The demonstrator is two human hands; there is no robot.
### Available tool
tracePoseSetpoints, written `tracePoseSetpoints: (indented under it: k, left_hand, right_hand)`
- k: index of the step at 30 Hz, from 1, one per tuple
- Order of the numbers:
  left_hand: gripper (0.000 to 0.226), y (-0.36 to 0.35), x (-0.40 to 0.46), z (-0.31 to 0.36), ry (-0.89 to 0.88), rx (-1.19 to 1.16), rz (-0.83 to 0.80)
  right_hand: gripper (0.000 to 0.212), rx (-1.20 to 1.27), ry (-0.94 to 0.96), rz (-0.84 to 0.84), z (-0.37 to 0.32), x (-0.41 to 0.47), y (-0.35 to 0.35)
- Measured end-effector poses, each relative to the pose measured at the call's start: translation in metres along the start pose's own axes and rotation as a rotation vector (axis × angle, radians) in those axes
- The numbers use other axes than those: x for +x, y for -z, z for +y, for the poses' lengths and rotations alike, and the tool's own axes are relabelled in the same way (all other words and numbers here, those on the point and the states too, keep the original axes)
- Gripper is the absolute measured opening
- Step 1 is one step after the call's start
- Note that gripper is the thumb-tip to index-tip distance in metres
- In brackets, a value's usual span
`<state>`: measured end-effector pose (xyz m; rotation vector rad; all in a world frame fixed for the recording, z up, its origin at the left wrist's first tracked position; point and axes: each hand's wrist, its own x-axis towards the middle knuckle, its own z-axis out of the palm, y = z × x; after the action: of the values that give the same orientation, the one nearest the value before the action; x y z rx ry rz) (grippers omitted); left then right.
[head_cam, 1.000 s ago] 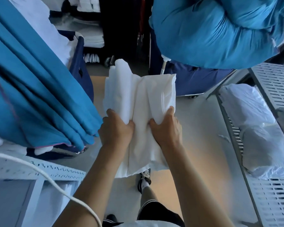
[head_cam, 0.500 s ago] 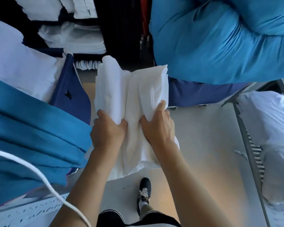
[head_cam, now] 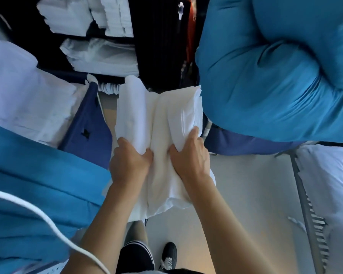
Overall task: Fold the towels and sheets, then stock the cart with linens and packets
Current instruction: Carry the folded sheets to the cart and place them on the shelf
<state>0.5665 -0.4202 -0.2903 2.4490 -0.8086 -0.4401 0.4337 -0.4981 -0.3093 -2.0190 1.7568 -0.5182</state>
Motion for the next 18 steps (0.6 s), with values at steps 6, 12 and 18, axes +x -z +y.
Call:
tracePoseSetpoints:
  k: [6,12,18]
  left_hand:
    - [0.064,-0.011,0.099,0.007,0.029,-0.027,0.0]
    - [0.063,-0.003,0.207,0.008,0.07,-0.058,0.018]
    - [0.058,0.012,0.297,0.013,0.11,-0.078,-0.016]
  right_hand:
    - [0.076,-0.041,0.011,-0.01,-0.043,0.081,-0.04]
    - [0.076,-0.032,0.006,-0.079,-0.103,0.163,-0.087]
    - [0.074,-0.031,0.002,-0.124,-0.159,0.229,-0.117]
